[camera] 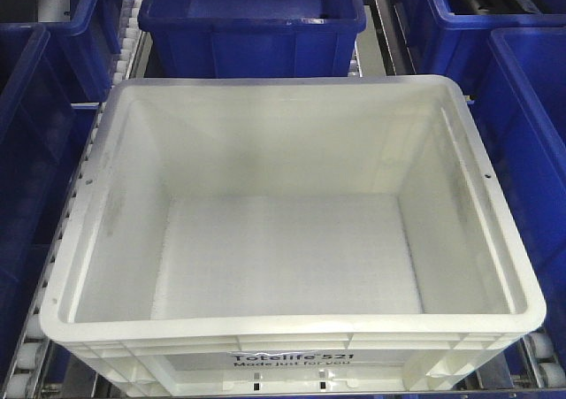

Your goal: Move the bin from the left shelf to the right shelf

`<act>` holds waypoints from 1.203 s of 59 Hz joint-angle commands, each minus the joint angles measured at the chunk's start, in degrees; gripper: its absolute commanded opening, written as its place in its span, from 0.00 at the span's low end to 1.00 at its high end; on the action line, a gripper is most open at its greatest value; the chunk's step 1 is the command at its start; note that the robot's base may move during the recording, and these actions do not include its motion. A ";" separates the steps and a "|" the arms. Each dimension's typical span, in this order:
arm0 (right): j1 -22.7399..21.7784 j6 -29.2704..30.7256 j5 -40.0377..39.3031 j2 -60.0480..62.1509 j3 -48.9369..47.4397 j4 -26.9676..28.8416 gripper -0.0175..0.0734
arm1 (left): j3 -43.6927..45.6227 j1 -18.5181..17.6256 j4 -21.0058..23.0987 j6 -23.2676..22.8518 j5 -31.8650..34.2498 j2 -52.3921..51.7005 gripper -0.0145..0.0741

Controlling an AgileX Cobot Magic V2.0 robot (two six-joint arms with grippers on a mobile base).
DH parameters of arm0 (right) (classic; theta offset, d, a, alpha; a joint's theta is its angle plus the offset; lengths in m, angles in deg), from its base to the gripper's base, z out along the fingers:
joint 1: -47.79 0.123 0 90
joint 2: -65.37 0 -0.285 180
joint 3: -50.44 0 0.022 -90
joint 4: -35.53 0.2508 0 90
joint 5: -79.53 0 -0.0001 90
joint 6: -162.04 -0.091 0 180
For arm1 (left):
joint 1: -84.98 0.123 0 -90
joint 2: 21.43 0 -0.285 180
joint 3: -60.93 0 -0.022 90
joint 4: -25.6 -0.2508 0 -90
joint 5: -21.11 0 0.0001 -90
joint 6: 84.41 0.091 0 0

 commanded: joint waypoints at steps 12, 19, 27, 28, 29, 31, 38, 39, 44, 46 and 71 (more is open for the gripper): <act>0.01 0.49 -3.75 -0.69 -1.59 -0.27 0.18 | -7.80 -0.22 0.62 0.29 6.29 -4.29 0.16; 0.01 0.49 -3.75 -0.69 -1.59 -0.27 0.18 | -15.63 -0.22 0.62 -0.07 12.63 -8.69 0.16; 0.01 0.44 -3.74 -0.69 -1.59 -0.27 0.18 | -20.44 -0.22 0.55 -0.60 12.43 -14.16 0.16; 0.01 0.44 -3.74 -0.69 -1.59 -0.27 0.18 | -20.37 -0.22 0.48 -0.49 12.11 -14.46 0.16; 0.01 0.44 -3.74 -0.69 -1.59 -0.27 0.18 | -20.38 -0.22 0.42 -0.41 12.05 -14.38 0.16; 0.01 0.44 -3.69 -0.69 -1.59 -0.27 0.18 | -20.38 -0.22 0.42 -0.34 12.05 -14.03 0.16; 0.01 0.44 -3.69 -0.69 -1.59 -0.27 0.18 | -20.38 -0.22 0.59 -0.13 11.58 -14.03 0.16; 0.01 0.44 -3.69 -0.69 -1.59 -0.27 0.18 | -20.38 -0.22 0.60 -0.13 10.84 -14.08 0.16; 0.01 0.50 -3.69 -0.69 -1.59 -0.27 0.18 | -20.38 -0.22 0.60 -0.13 10.72 -14.08 0.16; 0.01 0.50 -3.69 -0.69 -1.59 -0.27 0.18 | -20.38 -0.22 0.60 -0.13 10.81 -14.08 0.16; 0.01 0.45 -3.69 -0.69 -1.59 -0.27 0.18 | -20.38 -0.22 0.60 -0.13 10.79 -14.08 0.16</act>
